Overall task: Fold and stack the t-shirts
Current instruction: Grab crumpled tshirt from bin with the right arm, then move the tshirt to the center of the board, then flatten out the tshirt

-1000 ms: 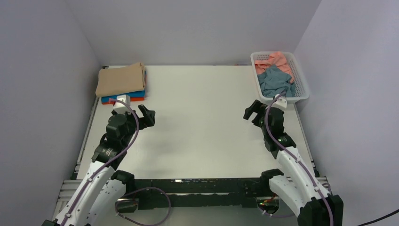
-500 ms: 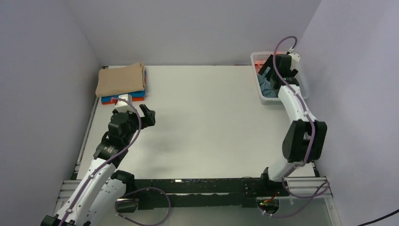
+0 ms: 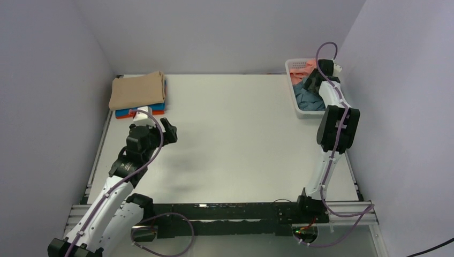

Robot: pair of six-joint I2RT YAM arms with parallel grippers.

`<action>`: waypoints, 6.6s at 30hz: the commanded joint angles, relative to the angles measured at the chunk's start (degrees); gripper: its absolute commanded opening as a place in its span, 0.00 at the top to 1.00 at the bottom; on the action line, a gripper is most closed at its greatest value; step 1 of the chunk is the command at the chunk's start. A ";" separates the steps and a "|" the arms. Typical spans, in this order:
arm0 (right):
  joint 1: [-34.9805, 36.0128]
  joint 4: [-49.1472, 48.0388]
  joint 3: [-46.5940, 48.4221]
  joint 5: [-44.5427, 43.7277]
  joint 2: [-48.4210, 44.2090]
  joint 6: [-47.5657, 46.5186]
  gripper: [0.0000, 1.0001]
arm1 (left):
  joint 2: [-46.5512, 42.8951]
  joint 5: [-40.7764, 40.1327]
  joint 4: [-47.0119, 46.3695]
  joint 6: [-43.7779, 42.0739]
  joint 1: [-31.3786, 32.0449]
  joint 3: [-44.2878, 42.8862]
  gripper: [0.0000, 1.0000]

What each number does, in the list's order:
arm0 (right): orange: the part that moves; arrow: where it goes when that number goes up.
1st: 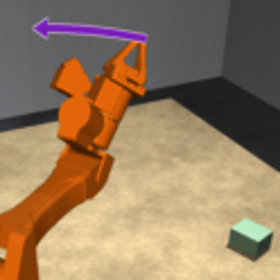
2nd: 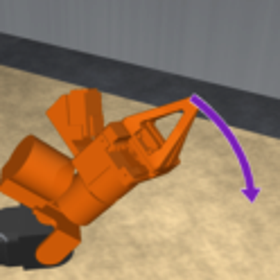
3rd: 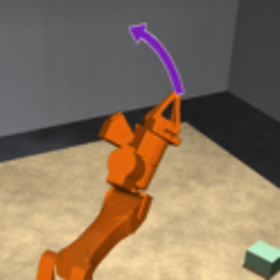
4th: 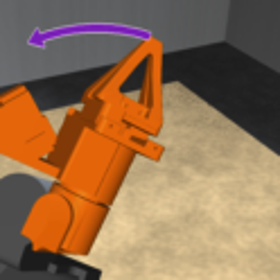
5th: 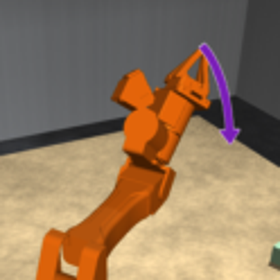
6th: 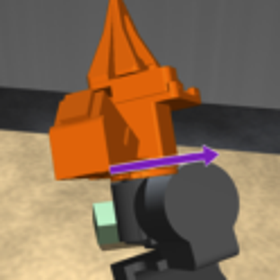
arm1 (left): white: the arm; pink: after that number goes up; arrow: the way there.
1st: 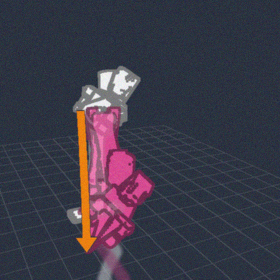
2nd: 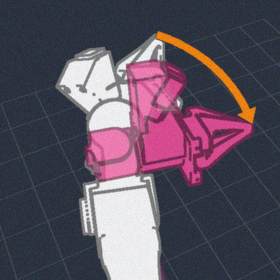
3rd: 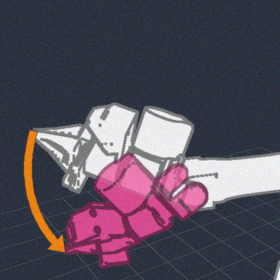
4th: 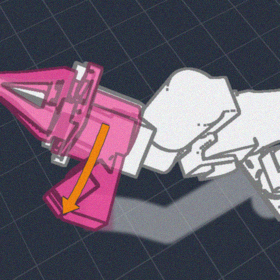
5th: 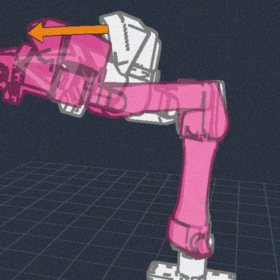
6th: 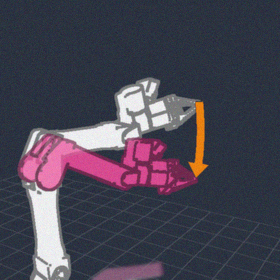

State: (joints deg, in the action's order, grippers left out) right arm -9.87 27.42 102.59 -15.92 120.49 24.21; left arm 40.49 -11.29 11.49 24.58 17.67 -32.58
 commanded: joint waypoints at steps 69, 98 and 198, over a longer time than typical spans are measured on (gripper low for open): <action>25.96 -9.71 -42.35 4.03 -41.94 -2.89 0.00 | 8.13 -2.40 17.12 13.96 -0.01 -3.48 0.01; 27.89 -23.42 -54.93 18.37 -41.74 -2.80 0.17 | 36.04 20.24 -11.71 13.33 0.00 -1.55 1.00; 23.29 -21.37 -52.99 13.52 -41.74 1.66 0.00 | 36.77 5.19 10.23 10.01 0.06 -19.90 0.00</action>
State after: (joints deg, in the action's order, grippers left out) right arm 13.30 5.58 53.71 -6.09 84.88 20.95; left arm 85.06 -8.21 22.55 30.79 13.72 -57.69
